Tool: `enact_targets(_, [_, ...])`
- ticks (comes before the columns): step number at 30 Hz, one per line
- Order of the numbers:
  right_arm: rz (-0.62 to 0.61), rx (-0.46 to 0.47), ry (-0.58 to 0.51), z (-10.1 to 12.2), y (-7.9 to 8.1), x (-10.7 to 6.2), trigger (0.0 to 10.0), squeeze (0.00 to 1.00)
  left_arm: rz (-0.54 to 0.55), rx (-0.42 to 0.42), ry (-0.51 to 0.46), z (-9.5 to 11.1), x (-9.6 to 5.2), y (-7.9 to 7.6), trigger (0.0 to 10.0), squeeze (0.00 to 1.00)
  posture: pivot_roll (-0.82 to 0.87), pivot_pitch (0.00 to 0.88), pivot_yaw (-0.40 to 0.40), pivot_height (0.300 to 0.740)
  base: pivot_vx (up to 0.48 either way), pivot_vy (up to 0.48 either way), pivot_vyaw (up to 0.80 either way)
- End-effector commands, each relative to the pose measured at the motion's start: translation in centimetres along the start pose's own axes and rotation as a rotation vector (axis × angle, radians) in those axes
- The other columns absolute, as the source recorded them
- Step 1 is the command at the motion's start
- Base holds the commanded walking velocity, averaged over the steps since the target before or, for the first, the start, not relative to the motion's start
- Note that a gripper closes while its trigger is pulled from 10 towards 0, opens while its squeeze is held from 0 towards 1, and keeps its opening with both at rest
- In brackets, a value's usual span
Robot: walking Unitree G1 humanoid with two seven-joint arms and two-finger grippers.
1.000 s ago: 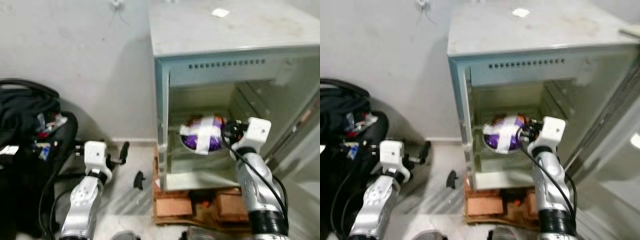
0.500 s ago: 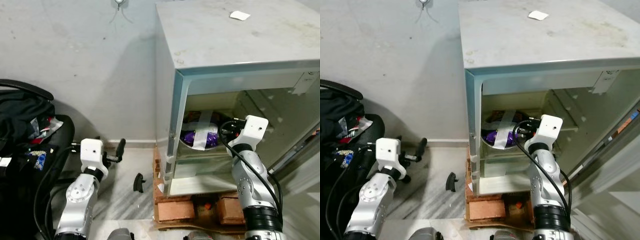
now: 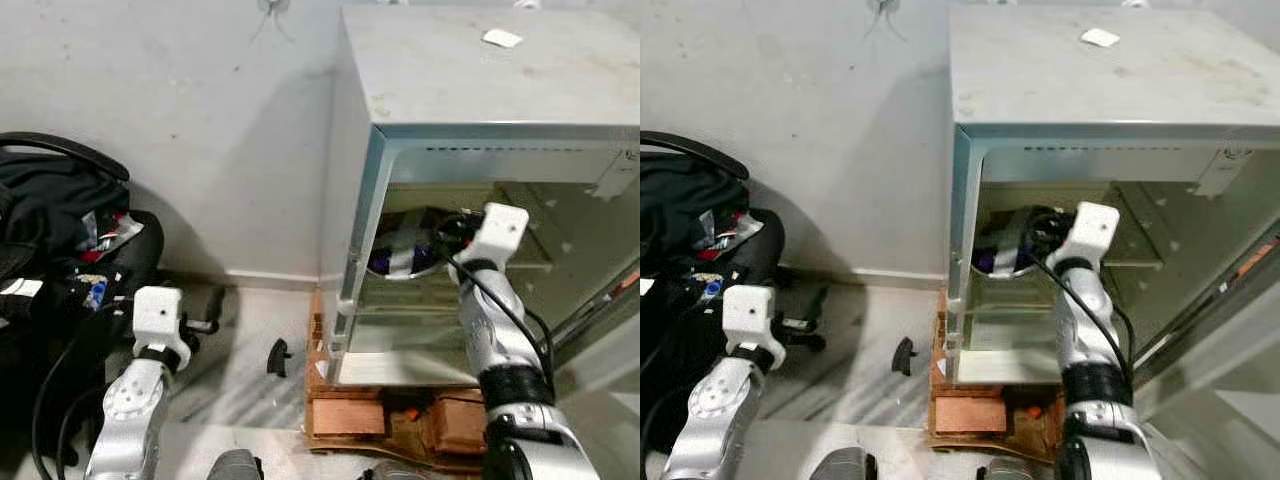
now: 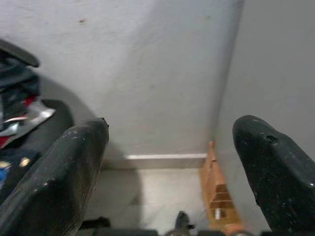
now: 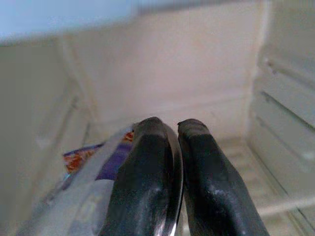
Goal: Restocking fridge
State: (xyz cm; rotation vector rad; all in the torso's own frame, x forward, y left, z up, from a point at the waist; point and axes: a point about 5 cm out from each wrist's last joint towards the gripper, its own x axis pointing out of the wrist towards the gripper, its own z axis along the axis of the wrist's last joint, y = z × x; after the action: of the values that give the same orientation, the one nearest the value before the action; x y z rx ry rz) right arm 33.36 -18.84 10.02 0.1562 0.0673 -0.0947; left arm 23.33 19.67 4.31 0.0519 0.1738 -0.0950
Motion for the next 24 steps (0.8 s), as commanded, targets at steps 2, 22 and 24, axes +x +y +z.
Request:
enact_targets(2, [0.028,0.020,-0.004,-0.2,0.9,0.1,10.0,0.00,-0.015,0.006,-0.013,0.5,0.1,-0.4,10.0,0.00,0.09,0.060,-0.008,0.740,0.000,-0.409,0.00])
enact_targets(22, [0.025,0.021,0.032,-2.1,0.4,-0.7,10.0,0.00,0.002,0.002,0.009,0.2,-0.3,-0.1,10.0,0.00,0.08,0.077,-0.012,0.740,0.000,-0.218,0.00])
enact_targets(24, [0.035,0.020,0.040,-2.3,0.6,-0.6,10.0,0.00,0.016,0.006,0.015,0.0,-0.6,0.3,10.0,0.00,0.09,0.084,-0.018,0.740,0.000,0.000,0.00])
